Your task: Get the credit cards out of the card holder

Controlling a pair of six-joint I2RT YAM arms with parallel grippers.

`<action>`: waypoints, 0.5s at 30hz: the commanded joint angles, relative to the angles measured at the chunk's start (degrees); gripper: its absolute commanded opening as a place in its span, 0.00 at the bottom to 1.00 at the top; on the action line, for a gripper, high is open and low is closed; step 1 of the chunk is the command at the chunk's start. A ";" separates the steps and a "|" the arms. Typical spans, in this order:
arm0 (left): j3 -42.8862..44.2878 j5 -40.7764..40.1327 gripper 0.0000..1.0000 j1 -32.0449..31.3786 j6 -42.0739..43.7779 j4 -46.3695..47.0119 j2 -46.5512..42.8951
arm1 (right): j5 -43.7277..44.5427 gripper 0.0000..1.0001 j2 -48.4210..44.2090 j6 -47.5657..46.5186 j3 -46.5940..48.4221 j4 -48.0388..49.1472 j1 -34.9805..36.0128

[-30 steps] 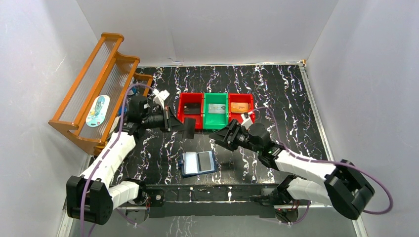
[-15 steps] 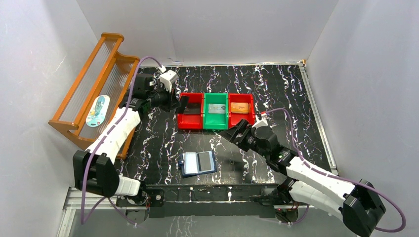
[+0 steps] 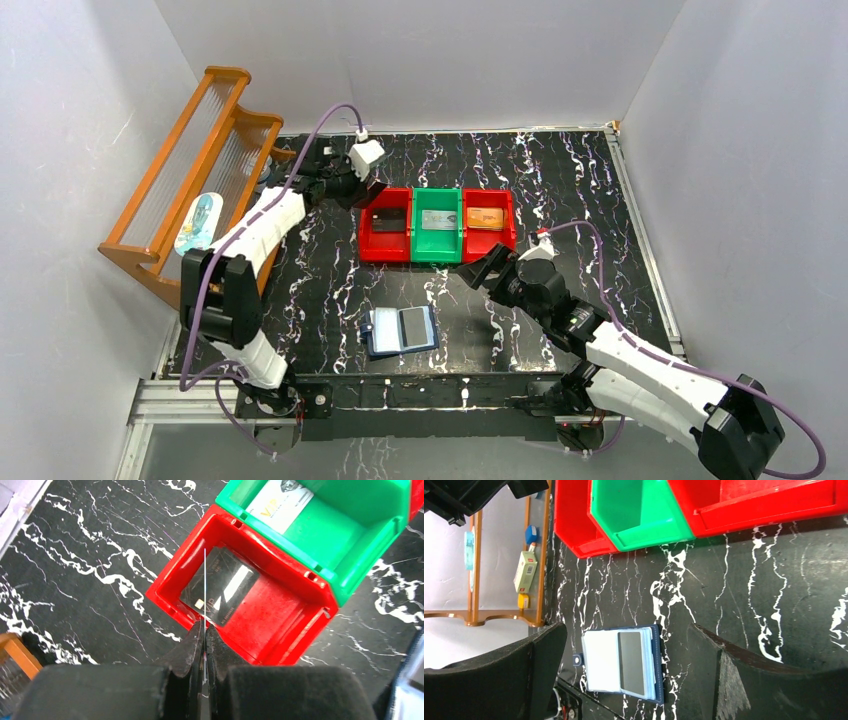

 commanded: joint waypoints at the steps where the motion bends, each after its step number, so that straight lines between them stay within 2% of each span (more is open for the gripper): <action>1: 3.78 3.57 0.00 -0.88 7.92 1.62 2.54 | 4.43 0.98 -0.91 -1.25 2.24 -0.77 -0.42; 3: 3.85 4.88 0.00 -1.54 10.22 1.62 3.58 | 5.03 0.98 -0.79 -1.28 2.24 -1.10 -0.46; 9: 4.00 1.13 0.00 -4.68 15.86 1.18 6.99 | 5.59 0.98 0.13 -1.06 2.42 -1.38 -0.78; 15: 5.38 -11.30 0.00 -7.63 16.13 1.48 11.26 | 5.49 0.98 0.47 -0.97 3.01 -2.08 -1.06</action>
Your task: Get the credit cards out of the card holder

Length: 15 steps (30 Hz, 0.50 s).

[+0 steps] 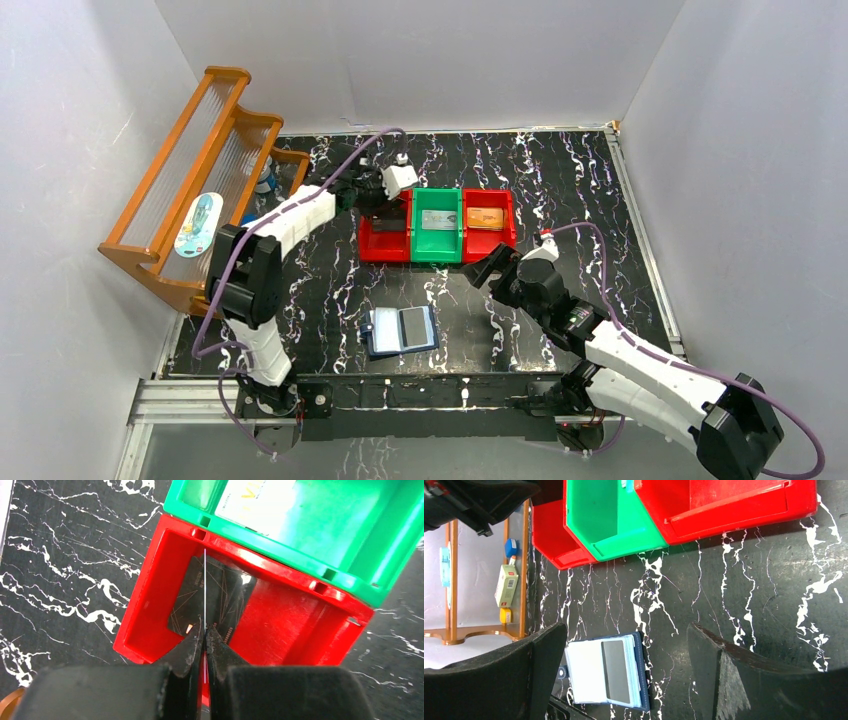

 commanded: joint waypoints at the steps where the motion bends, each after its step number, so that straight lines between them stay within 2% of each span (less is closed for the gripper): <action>1: 2.51 -9.76 0.00 -1.77 2.55 1.08 1.79 | 1.55 0.98 -0.07 -0.75 3.11 0.21 -0.48; 6: 1.06 -15.34 0.00 -2.69 4.46 3.92 2.78 | 1.64 0.99 -0.83 -0.62 2.78 -0.38 -0.63; 15: 0.62 -17.01 0.00 -4.04 8.64 6.82 6.28 | 1.68 0.98 -1.21 0.18 2.27 -1.06 -0.96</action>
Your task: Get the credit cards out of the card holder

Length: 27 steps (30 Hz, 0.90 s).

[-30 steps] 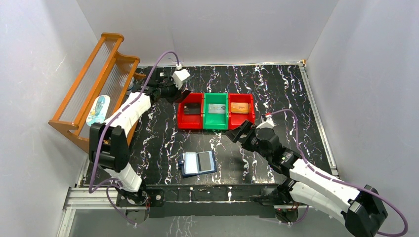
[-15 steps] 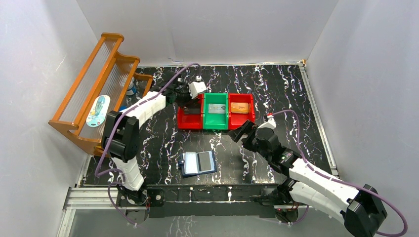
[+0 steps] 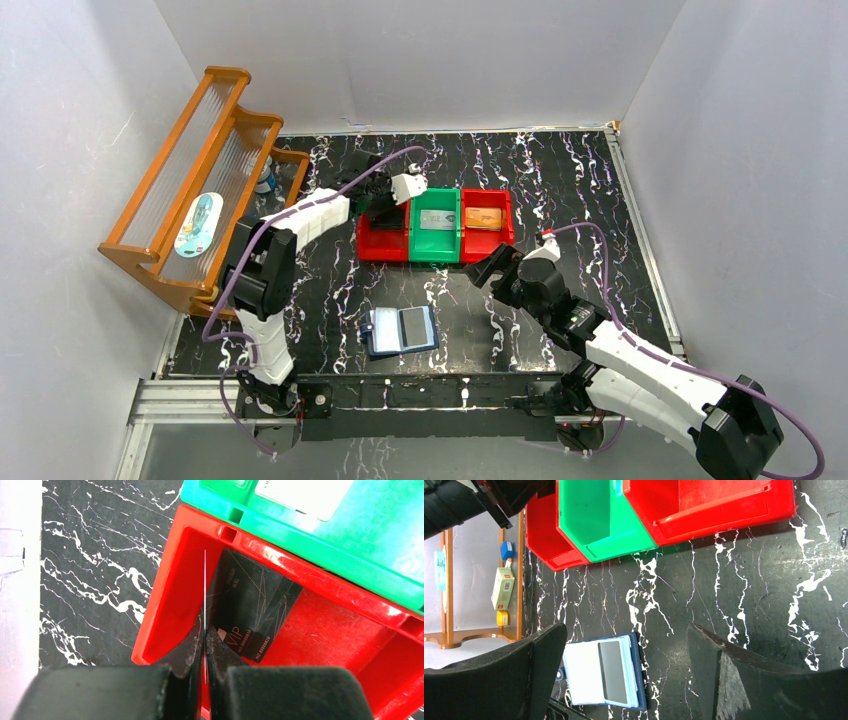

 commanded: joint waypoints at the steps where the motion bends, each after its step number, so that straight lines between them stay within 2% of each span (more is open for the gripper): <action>1: 0.18 -1.80 0.01 -0.65 3.65 1.47 0.96 | 1.60 0.98 -1.04 0.30 1.92 0.32 -0.31; 9: -1.25 -1.76 0.08 -0.75 4.32 2.04 2.43 | 1.38 0.98 -1.05 0.60 1.66 0.32 -0.70; 13: -1.65 -0.14 0.22 -0.75 2.20 1.80 1.54 | 0.95 0.98 -1.00 0.63 1.67 0.23 -0.78; 21: -3.92 2.29 0.36 -0.85 0.05 0.92 -3.14 | -0.78 0.98 -0.13 1.00 2.10 0.53 -1.00; 27: -4.53 4.89 0.43 -0.84 -7.23 0.77 -9.16 | -3.18 0.98 0.86 0.91 2.82 1.48 -1.05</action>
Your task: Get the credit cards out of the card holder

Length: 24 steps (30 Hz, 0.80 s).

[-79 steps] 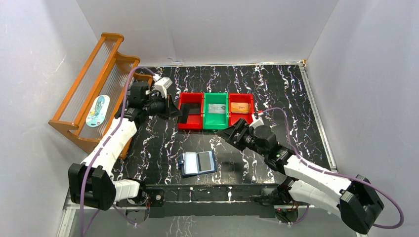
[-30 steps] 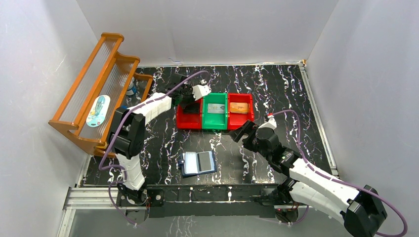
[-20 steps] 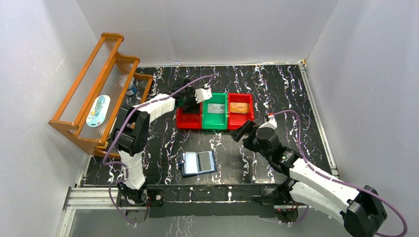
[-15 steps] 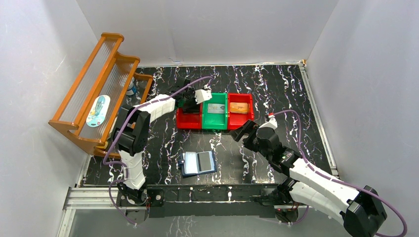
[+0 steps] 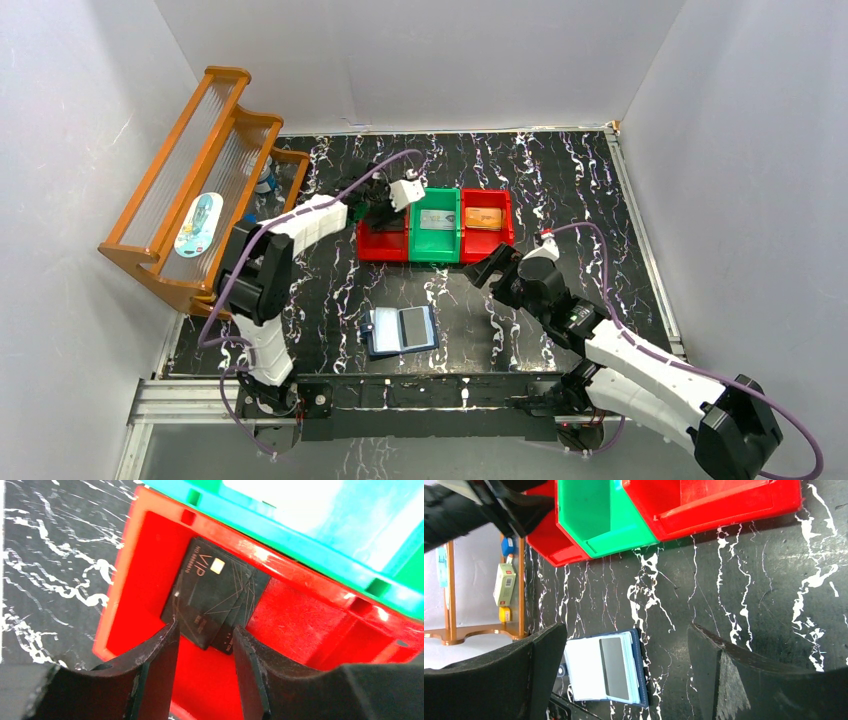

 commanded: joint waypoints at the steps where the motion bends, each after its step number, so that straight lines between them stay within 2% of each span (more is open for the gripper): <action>1: -0.44 4.36 0.43 -0.08 -7.26 0.00 -10.16 | -2.31 0.98 1.02 0.21 3.14 1.72 -0.28; 5: -4.04 8.94 0.44 -0.08 -17.99 1.53 -17.94 | -5.99 0.98 3.58 -0.09 4.90 1.56 -0.26; 9: -9.82 15.27 0.50 0.01 -35.45 2.97 -27.83 | -11.27 0.96 7.55 0.04 6.90 1.54 -0.27; 13: -17.13 24.91 0.53 0.10 -57.31 4.71 -34.82 | -16.05 0.82 12.06 0.48 8.06 2.69 -0.31; 18: -27.41 35.82 0.48 0.10 -82.16 12.71 -36.85 | -21.41 0.63 17.24 2.55 7.79 5.78 -0.23; 21: -30.92 40.23 0.47 -0.47 -89.83 15.53 -35.33 | -22.96 0.55 19.58 3.43 7.79 6.85 -0.29; 24: -32.68 39.00 0.46 -2.49 -91.49 15.43 -34.54 | -22.46 0.53 21.54 5.26 8.03 5.47 -0.29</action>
